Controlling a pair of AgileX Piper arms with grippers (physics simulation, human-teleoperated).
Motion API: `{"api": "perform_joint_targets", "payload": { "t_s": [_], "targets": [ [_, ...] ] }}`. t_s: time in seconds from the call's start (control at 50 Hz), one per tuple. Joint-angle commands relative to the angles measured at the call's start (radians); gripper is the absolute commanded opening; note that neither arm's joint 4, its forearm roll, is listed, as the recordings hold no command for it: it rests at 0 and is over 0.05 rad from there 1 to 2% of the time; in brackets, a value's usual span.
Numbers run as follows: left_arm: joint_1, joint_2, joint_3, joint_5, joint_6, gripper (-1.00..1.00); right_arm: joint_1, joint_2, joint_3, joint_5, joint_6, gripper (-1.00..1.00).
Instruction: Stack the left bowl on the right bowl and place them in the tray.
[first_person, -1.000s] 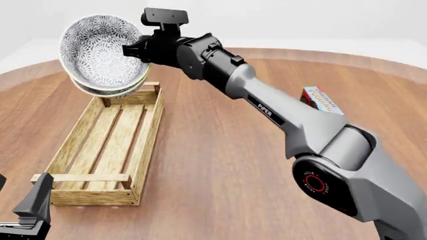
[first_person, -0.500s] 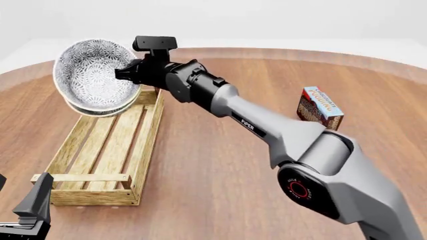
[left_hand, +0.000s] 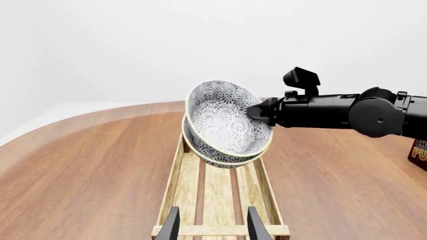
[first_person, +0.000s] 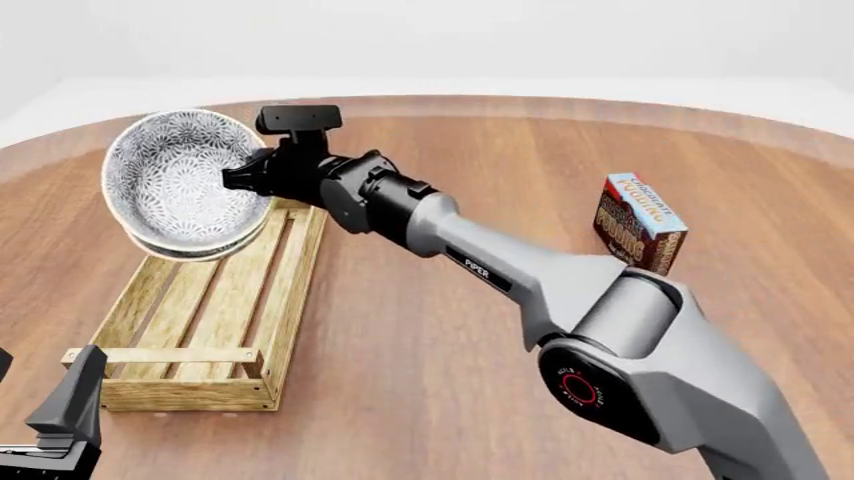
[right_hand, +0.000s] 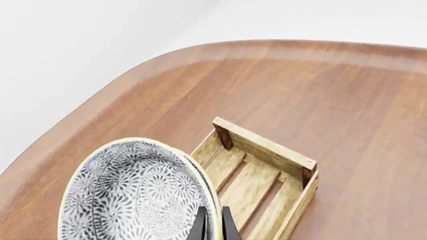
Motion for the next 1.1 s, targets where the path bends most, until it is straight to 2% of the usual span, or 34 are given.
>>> {"api": "perform_joint_targets", "payload": {
  "t_s": [0.02, 1.1],
  "targets": [
    [0.000, 0.000, 0.000, 0.000, 0.000, 1.00, 0.008, 0.006, -0.003, -0.024, 0.011, -1.00],
    [0.000, 0.000, 0.000, 0.000, 0.000, 1.00, 0.014, 0.137, -0.076, -0.018, -0.002, -1.00]
  ]
}}
